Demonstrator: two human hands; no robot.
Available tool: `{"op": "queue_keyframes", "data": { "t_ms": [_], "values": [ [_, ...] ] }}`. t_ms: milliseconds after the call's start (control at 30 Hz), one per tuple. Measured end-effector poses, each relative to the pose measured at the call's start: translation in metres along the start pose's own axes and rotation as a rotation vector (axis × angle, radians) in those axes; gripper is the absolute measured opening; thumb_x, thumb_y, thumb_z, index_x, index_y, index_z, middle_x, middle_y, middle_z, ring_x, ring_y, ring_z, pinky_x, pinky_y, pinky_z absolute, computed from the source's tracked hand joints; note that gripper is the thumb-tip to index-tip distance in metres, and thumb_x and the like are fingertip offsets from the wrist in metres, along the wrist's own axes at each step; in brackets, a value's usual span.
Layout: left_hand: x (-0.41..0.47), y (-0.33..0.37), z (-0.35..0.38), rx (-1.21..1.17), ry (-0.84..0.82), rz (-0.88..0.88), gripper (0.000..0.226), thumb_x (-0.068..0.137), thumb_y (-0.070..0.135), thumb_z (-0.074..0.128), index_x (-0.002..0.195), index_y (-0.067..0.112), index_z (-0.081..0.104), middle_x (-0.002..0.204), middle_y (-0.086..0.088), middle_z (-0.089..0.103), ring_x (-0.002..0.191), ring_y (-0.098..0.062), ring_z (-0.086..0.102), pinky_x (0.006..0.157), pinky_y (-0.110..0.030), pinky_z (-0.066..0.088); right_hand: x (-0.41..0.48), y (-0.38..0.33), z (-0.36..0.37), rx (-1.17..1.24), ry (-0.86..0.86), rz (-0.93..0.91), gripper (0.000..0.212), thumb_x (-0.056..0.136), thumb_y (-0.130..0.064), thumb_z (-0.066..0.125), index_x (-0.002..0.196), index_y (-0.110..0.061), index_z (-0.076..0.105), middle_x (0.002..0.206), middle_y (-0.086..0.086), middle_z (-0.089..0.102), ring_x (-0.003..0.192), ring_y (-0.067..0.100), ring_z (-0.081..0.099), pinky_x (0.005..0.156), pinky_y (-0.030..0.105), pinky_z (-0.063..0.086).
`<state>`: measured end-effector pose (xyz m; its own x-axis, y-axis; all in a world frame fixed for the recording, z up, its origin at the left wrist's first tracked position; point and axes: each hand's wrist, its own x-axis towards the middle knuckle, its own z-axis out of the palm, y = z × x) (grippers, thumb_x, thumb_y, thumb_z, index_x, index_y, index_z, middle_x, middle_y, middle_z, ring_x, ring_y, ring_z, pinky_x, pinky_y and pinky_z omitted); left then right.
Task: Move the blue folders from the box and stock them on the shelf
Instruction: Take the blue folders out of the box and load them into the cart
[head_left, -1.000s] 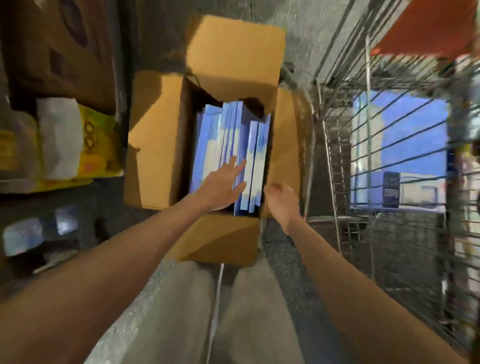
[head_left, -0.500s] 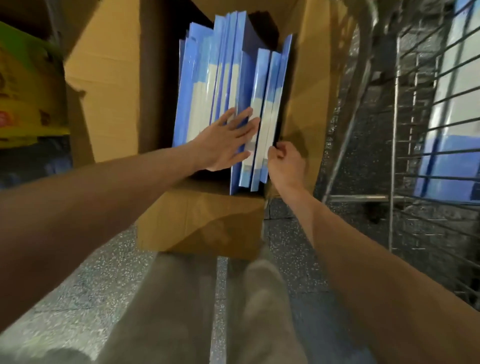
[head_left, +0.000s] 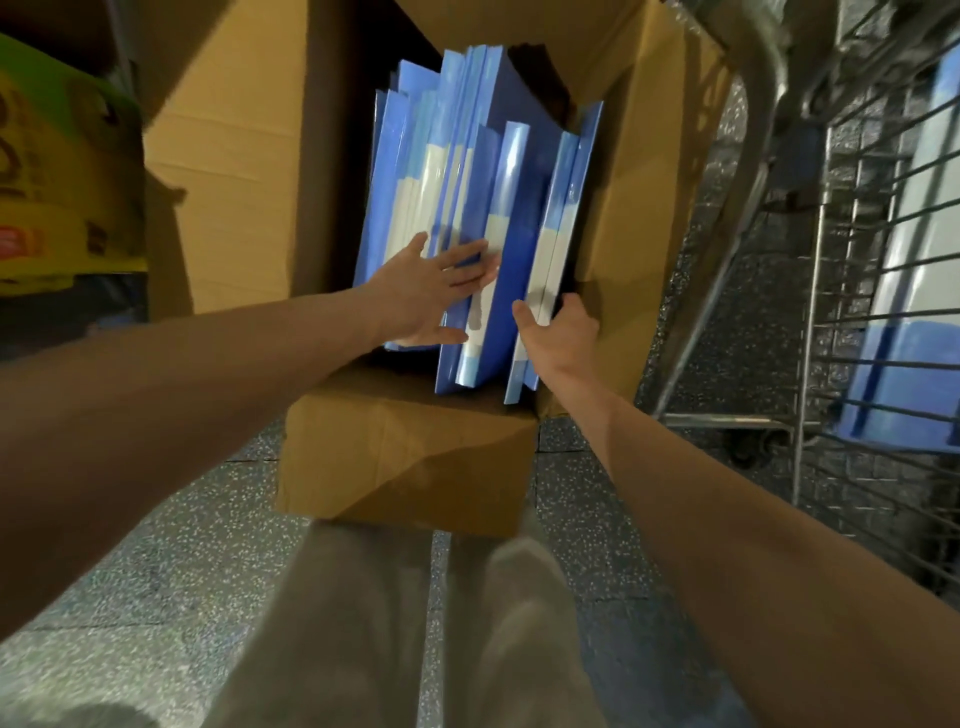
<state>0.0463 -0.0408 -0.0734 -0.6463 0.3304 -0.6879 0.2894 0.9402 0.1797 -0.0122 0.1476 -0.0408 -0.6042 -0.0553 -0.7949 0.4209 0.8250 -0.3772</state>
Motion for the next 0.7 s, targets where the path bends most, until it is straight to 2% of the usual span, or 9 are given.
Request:
{"op": "queue_keyframes", "data": {
  "t_ms": [133, 267, 367, 433, 500, 600, 700],
  "values": [
    [0.001, -0.006, 0.006, -0.017, 0.014, 0.01, 0.09, 0.097, 0.072, 0.024, 0.158, 0.022, -0.019, 0.166, 0.005, -0.023, 0.152, -0.018, -0.022, 0.123, -0.056, 0.014, 0.013, 0.002, 0.016, -0.045, 0.067, -0.009, 0.075, 0.086, -0.038, 0.076, 0.14, -0.001, 0.04, 0.137, 0.016, 0.054, 0.12, 0.03, 0.057, 0.086, 0.026, 0.047],
    [0.002, -0.007, 0.01, -0.045, 0.008, 0.017, 0.09, 0.097, 0.07, 0.029, 0.158, 0.023, -0.019, 0.165, 0.007, -0.024, 0.151, -0.017, -0.025, 0.123, -0.057, 0.014, 0.018, 0.013, 0.018, -0.104, 0.065, -0.027, 0.05, 0.093, -0.018, 0.068, 0.134, 0.0, 0.046, 0.132, 0.016, 0.057, 0.118, 0.029, 0.06, 0.07, 0.01, 0.039],
    [0.001, -0.005, 0.008, -0.032, 0.01, 0.012, 0.089, 0.098, 0.068, 0.029, 0.158, 0.022, -0.018, 0.165, 0.006, -0.025, 0.15, -0.017, -0.027, 0.122, -0.057, 0.017, 0.019, 0.016, 0.01, -0.16, 0.066, -0.044, 0.037, 0.097, -0.014, 0.06, 0.129, 0.0, 0.049, 0.128, 0.016, 0.059, 0.112, 0.029, 0.061, 0.069, 0.013, 0.04],
    [0.001, -0.003, 0.008, 0.002, -0.001, 0.005, 0.086, 0.1, 0.066, 0.027, 0.158, 0.021, -0.018, 0.164, 0.006, -0.026, 0.151, -0.018, -0.027, 0.122, -0.056, 0.019, 0.019, 0.013, 0.007, -0.184, 0.049, -0.062, 0.032, 0.098, -0.015, 0.057, 0.126, 0.001, 0.051, 0.123, 0.017, 0.06, 0.1, 0.025, 0.061, 0.062, 0.018, 0.041],
    [0.003, -0.001, 0.004, 0.036, -0.018, -0.001, 0.082, 0.102, 0.064, 0.025, 0.158, 0.021, -0.016, 0.165, 0.005, -0.025, 0.151, -0.019, -0.025, 0.123, -0.055, 0.017, 0.016, 0.006, 0.003, -0.203, 0.053, -0.083, 0.027, 0.098, -0.014, 0.055, 0.121, 0.001, 0.054, 0.117, 0.017, 0.062, 0.086, 0.02, 0.056, 0.047, 0.014, 0.034],
    [0.002, 0.005, -0.014, 0.023, -0.041, 0.014, 0.075, 0.105, 0.057, 0.024, 0.16, 0.019, -0.01, 0.167, 0.002, -0.017, 0.153, -0.021, -0.019, 0.124, -0.051, 0.014, 0.004, -0.005, -0.009, -0.212, 0.047, -0.117, 0.021, 0.097, -0.013, 0.055, 0.113, 0.0, 0.056, 0.102, 0.013, 0.061, 0.068, 0.014, 0.054, 0.037, 0.01, 0.03],
    [-0.011, 0.011, -0.036, -0.051, 0.016, -0.021, 0.065, 0.108, 0.047, 0.023, 0.161, 0.018, -0.001, 0.169, -0.004, -0.005, 0.155, -0.027, -0.008, 0.119, -0.048, 0.028, -0.021, -0.015, -0.03, -0.237, 0.038, -0.142, 0.009, 0.097, -0.012, 0.055, 0.096, -0.004, 0.051, 0.076, 0.002, 0.049, 0.056, 0.007, 0.045, 0.032, 0.011, 0.029]
  ]
}}
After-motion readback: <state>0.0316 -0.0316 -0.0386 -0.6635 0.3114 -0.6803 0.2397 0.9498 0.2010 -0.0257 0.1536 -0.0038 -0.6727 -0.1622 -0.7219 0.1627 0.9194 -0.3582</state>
